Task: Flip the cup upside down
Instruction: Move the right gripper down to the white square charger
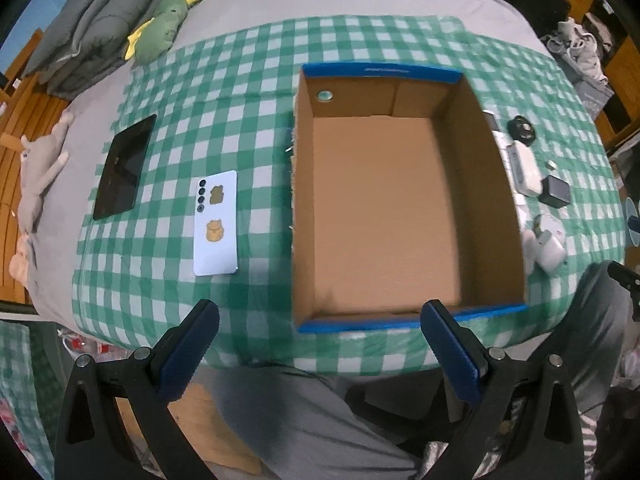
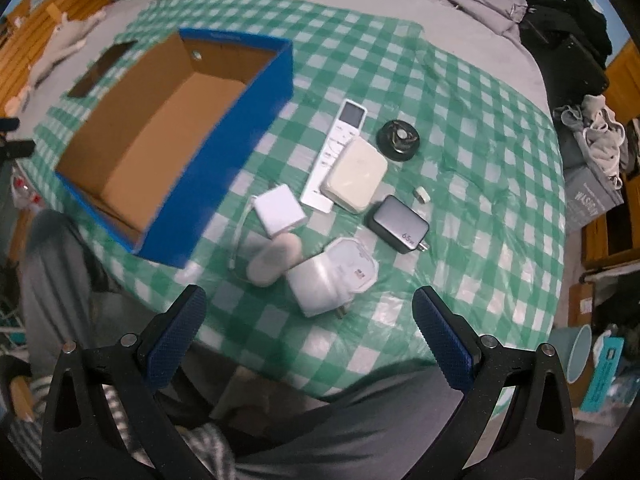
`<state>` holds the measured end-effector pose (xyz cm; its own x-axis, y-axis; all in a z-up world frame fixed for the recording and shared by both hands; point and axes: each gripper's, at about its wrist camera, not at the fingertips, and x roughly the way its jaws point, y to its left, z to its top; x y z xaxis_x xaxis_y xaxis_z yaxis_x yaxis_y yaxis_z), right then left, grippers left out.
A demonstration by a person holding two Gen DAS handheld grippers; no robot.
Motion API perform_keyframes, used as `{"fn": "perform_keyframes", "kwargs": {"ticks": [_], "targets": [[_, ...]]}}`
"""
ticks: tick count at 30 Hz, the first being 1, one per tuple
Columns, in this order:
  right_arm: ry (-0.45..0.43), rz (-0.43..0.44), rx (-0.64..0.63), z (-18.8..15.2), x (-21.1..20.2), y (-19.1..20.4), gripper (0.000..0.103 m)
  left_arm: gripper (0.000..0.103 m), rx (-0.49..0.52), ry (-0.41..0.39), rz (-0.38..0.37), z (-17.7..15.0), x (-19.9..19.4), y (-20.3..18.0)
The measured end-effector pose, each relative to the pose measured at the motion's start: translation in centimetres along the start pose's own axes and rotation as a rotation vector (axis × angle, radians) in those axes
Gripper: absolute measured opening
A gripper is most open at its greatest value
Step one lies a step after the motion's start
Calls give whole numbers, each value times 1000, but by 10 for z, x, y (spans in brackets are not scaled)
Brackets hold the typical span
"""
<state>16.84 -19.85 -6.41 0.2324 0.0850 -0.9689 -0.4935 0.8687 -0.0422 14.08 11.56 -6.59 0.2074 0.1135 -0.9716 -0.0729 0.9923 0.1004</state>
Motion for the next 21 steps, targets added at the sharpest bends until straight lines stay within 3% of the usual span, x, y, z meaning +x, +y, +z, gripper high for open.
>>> {"fn": "perform_keyframes", "kwargs": {"ticks": [12,21], "targets": [[80,-69,-113,-15,70,8,101,101,9,44,-40,10,32,-8],[142,-74,-156,-24,110,14,101,101,-7,103,-63,16,51,-7]]}}
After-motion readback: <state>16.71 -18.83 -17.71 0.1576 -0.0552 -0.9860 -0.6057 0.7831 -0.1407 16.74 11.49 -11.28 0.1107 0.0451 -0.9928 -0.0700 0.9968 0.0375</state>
